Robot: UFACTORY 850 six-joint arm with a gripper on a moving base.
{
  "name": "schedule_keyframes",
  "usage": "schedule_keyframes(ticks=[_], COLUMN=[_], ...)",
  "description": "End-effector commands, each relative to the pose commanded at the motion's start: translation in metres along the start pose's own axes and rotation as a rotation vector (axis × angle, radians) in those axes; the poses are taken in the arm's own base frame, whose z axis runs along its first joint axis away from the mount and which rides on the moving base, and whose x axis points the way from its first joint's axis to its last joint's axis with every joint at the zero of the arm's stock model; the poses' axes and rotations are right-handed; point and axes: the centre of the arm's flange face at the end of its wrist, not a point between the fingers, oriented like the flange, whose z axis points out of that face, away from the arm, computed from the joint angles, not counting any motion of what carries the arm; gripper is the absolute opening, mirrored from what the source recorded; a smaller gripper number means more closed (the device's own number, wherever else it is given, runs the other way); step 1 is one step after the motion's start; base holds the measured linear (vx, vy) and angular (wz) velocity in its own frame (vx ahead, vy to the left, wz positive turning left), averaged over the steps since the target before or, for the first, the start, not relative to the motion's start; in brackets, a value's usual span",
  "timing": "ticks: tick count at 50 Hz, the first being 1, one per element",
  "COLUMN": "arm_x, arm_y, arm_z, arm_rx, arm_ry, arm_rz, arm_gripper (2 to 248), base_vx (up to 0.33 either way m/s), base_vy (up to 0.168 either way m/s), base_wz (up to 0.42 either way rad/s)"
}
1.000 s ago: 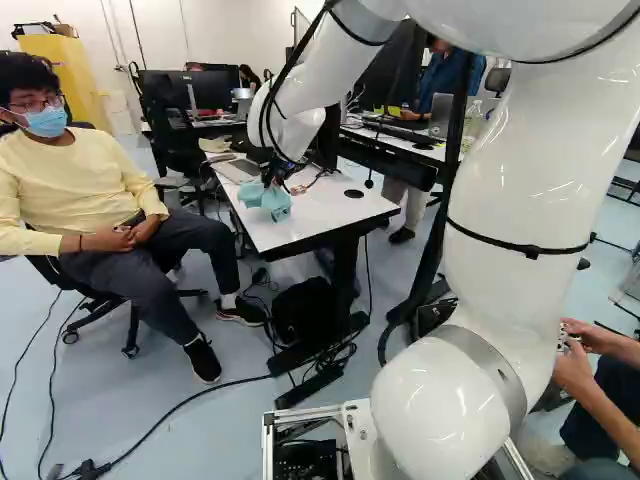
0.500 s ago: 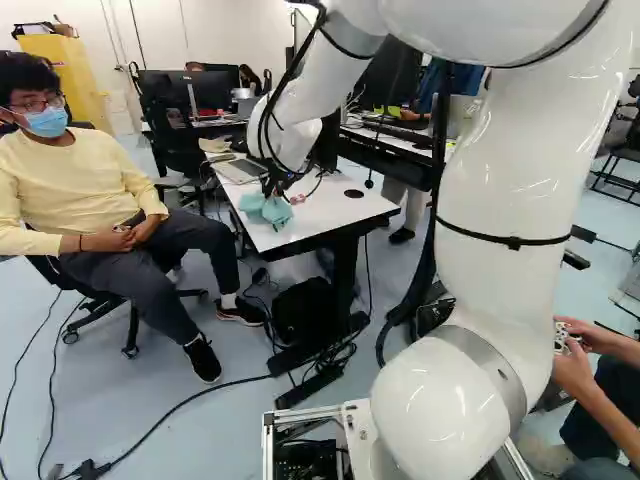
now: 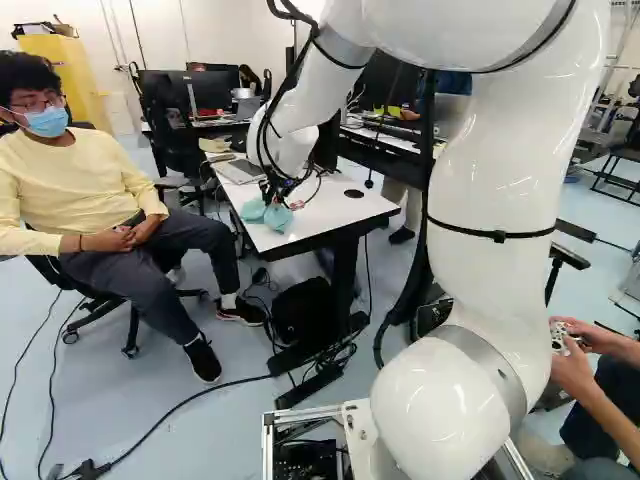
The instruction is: Clean the table with the green towel
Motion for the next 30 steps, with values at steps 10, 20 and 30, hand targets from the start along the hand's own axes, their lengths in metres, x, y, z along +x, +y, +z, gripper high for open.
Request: schedule_keyframes(ticks=[10, 20, 30], arm_x=[0.0, -0.0002, -0.0011], arm_y=[0.0, 0.0, 0.0], arm_z=[0.0, 0.0, 0.0], arm_rx=[0.0, 0.0, 0.0], arm_ry=[0.0, -0.003, -0.013], arm_rz=[0.0, 0.0, 0.0], arm_gripper=[51, 51, 51], base_vx=[0.0, 0.0, 0.0], base_vy=[0.0, 0.0, 0.0], base_wz=[0.0, 0.0, 0.0])
